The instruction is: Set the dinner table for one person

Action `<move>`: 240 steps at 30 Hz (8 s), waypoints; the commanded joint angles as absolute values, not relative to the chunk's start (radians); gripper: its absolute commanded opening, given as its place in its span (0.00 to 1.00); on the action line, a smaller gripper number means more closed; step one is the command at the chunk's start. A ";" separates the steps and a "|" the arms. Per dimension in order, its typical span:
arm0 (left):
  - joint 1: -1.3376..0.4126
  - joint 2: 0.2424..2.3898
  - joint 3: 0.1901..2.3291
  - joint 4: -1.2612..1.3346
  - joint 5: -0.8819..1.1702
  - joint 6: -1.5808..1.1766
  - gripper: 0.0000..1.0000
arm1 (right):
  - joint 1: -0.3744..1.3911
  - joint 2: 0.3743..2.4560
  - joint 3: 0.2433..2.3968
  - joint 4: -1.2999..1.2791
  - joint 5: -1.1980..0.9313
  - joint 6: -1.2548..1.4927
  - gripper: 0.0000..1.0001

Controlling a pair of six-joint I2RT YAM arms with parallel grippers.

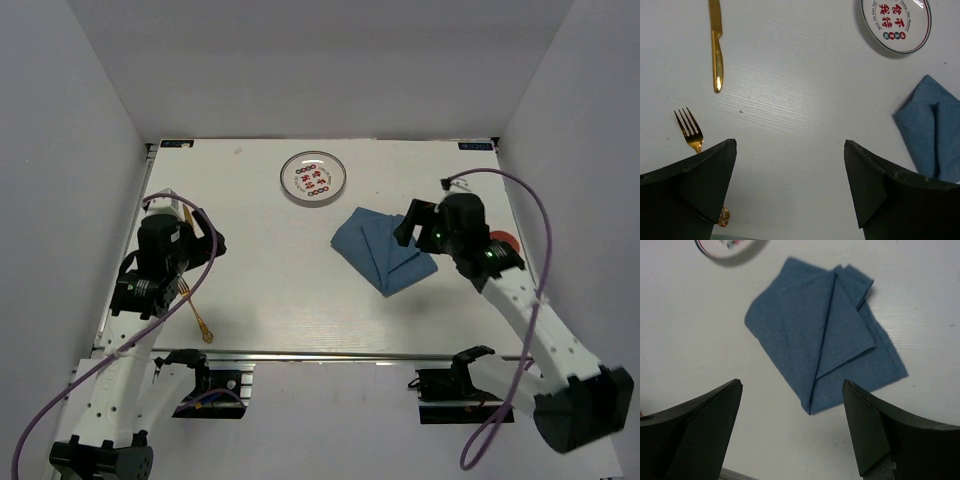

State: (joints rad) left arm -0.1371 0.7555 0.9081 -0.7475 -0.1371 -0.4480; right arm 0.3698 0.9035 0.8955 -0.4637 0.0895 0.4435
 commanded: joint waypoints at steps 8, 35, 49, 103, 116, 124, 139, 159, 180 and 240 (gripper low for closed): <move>-0.120 0.808 0.899 -0.673 -0.008 -0.413 0.98 | 0.505 1.646 1.280 -0.359 0.208 0.348 0.72; -0.129 0.825 0.891 -0.663 0.035 -0.397 0.98 | 0.629 1.979 1.517 -0.483 0.600 0.374 0.00; -0.129 0.793 0.900 -0.702 -0.101 -0.439 0.98 | 0.805 1.907 1.595 -0.263 -0.355 0.268 0.00; -0.138 0.781 0.750 -0.848 -0.189 -0.831 0.98 | 0.991 1.906 1.424 -0.184 0.279 0.911 0.86; -0.138 0.808 0.759 -0.867 -0.172 -0.828 0.98 | 1.020 2.054 1.527 -0.256 0.359 1.023 0.41; -0.138 0.896 0.672 -0.766 -0.146 -0.856 0.98 | 1.023 1.866 1.353 -0.112 0.417 0.996 0.00; -0.138 1.178 0.568 -0.511 -0.118 -0.884 0.72 | 1.032 1.617 1.010 0.132 0.391 0.991 0.00; -0.138 1.324 0.606 -0.462 -0.080 -0.848 0.00 | 1.028 1.447 0.881 0.244 0.363 0.982 0.00; -0.120 1.350 1.782 -0.658 -0.049 -1.014 0.00 | 0.542 1.581 2.069 -0.596 0.312 0.494 0.00; -0.184 1.590 1.069 -0.219 0.324 -0.798 0.98 | 0.343 1.893 1.486 -0.367 -0.054 0.402 0.89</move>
State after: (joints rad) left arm -0.1616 1.5345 0.9997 -0.2485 0.2874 -0.8017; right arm 0.3115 1.8339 1.3457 -0.2409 -0.1852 0.4618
